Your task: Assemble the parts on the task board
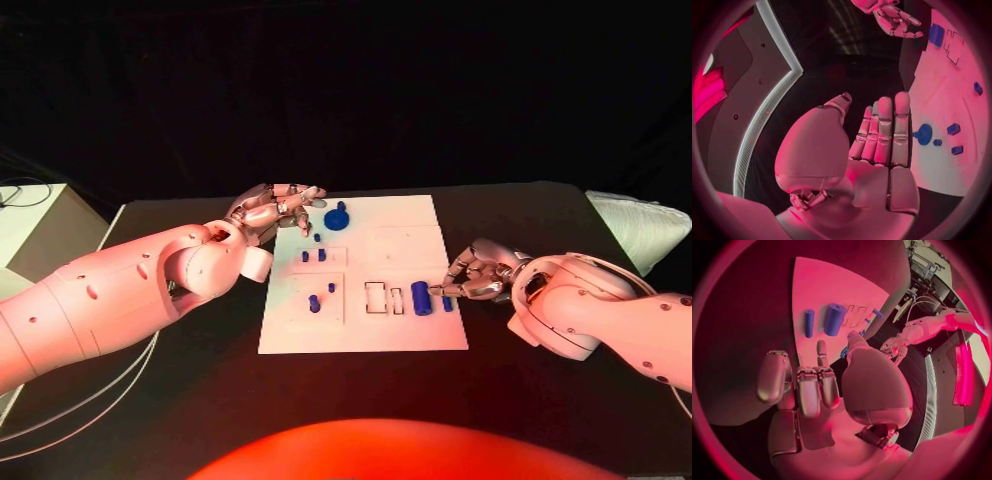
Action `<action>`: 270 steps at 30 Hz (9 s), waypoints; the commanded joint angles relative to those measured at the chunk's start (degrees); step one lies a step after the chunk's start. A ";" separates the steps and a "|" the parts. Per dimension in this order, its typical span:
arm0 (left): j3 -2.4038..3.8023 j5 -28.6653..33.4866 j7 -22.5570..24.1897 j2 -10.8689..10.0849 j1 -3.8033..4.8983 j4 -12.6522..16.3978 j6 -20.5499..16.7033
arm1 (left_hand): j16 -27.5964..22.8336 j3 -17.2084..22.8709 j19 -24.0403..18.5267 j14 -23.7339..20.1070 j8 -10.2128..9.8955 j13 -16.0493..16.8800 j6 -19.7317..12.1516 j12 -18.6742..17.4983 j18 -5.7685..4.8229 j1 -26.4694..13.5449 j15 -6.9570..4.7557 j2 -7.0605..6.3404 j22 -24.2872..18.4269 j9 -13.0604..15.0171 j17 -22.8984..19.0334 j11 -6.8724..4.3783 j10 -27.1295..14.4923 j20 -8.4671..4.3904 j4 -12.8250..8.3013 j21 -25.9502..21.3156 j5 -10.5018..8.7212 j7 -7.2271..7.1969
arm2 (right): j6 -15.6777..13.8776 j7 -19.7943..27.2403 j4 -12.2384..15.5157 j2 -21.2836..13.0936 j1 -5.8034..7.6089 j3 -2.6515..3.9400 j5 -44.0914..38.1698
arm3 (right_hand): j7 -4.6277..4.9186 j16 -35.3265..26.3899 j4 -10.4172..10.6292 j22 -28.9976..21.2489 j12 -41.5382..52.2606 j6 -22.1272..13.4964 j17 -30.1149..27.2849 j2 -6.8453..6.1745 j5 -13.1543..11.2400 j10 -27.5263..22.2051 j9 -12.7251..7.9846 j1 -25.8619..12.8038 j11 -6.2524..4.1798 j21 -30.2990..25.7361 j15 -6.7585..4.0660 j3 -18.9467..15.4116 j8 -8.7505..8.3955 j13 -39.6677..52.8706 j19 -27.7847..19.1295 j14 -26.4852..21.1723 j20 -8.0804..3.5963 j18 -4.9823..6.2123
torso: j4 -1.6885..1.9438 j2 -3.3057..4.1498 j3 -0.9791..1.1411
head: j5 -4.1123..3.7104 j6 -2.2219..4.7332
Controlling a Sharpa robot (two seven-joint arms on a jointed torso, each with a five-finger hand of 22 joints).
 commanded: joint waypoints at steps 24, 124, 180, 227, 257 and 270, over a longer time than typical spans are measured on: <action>0.06 0.47 0.48 -0.28 -0.01 0.33 0.97 | -0.27 -0.43 -0.16 -0.29 0.39 0.10 -0.13 0.45 0.44 0.66 -0.08 0.19 -0.07 0.03 0.07 0.04 -0.46 0.11 0.18 -0.06 -0.39 -0.12 | 1.18 -4.73 -2.03 4.62 -1.65 -0.33 -6.98 | 0.13 0.52 0.11 0.71 0.58 -0.81 13.69 0.97 -0.38 6.03 0.21 0.30 0.46 0.90 0.67 -2.15 -0.37 15.06 0.40 5.80 0.24 -0.90 | 0.02 0.15 -0.02 | -0.58 -1.08; 0.06 -1.07 -1.13 -0.08 0.00 0.26 2.63 | -0.30 -0.96 -0.29 -0.35 0.72 0.22 -0.12 0.66 0.47 0.57 -0.07 0.57 -0.18 0.09 0.17 0.06 -0.76 0.13 0.83 -0.17 -0.43 -0.11 | 2.32 -4.10 -7.07 16.04 -1.86 -0.06 -0.18 | -1.03 0.77 -0.01 2.94 0.58 1.37 14.63 2.11 4.66 6.03 1.42 0.31 -0.55 2.00 -0.15 5.81 2.54 15.06 0.74 5.99 -0.41 -1.18 | -0.06 0.33 0.06 | 1.94 -1.15; 0.06 -1.13 -1.36 -0.45 -0.01 0.23 2.64 | -0.30 -1.25 -0.38 -0.37 0.88 0.30 -0.18 0.82 0.50 0.64 -0.06 0.78 -0.29 0.11 0.23 0.07 -0.90 0.14 1.16 -0.25 -0.46 -0.11 | -0.90 -0.94 -3.25 12.87 -2.14 -0.05 -1.39 | -1.35 0.60 -0.07 3.21 -0.42 0.79 14.11 5.64 -3.93 5.46 2.71 -7.90 -0.80 0.54 -0.33 -3.24 5.17 14.38 0.58 5.88 -0.51 -1.02 | -0.08 0.31 0.12 | 2.24 -1.09; 0.06 -1.26 -1.54 -0.47 -0.02 0.25 3.09 | -0.31 -1.44 -0.44 -0.38 0.96 0.36 -0.31 0.93 0.52 0.76 -0.05 0.96 -0.36 0.10 0.28 0.08 -0.99 0.15 1.35 -0.31 -0.44 -0.08 | -4.62 5.16 -3.00 11.21 -3.82 0.30 -2.42 | -4.37 0.79 -2.71 5.59 0.58 2.62 14.78 -0.16 -9.19 6.03 3.57 17.76 -3.50 1.13 -2.61 24.40 12.45 15.06 1.29 6.02 -2.58 -1.32 | -0.08 0.35 0.12 | 2.80 -1.15; 0.05 -1.41 -1.78 -0.54 -0.02 0.19 3.36 | -0.32 -1.51 -0.43 -0.39 1.01 0.39 -0.36 1.00 0.51 0.83 -0.04 1.10 -0.35 0.10 0.30 0.08 -1.03 0.16 1.46 -0.30 -0.42 -0.08 | -4.99 6.19 -4.42 12.93 -4.20 0.28 -1.92 | -4.60 0.71 -4.15 5.91 0.58 2.19 14.54 -3.50 -9.30 6.03 4.76 12.90 -3.66 0.75 -2.73 31.35 15.66 15.06 1.34 5.97 -2.67 -1.29 | -0.09 0.25 0.07 | 2.71 -1.15; 0.05 -2.26 -1.84 -0.60 -0.02 0.22 3.49 | -0.33 -1.61 -0.51 -0.40 1.10 0.43 -0.36 1.08 0.53 0.96 -0.04 1.23 -0.44 0.11 0.32 0.08 -1.07 0.16 1.55 -0.38 -0.41 -0.09 | -6.83 6.87 -4.58 12.93 -4.70 0.23 -8.39 | -4.70 0.72 -4.72 6.08 0.58 2.47 14.57 -4.69 -9.36 6.03 4.69 12.37 -3.77 0.91 -2.82 31.60 15.95 15.06 1.40 5.98 -2.73 -1.33 | -0.09 0.22 0.06 | 2.71 -1.15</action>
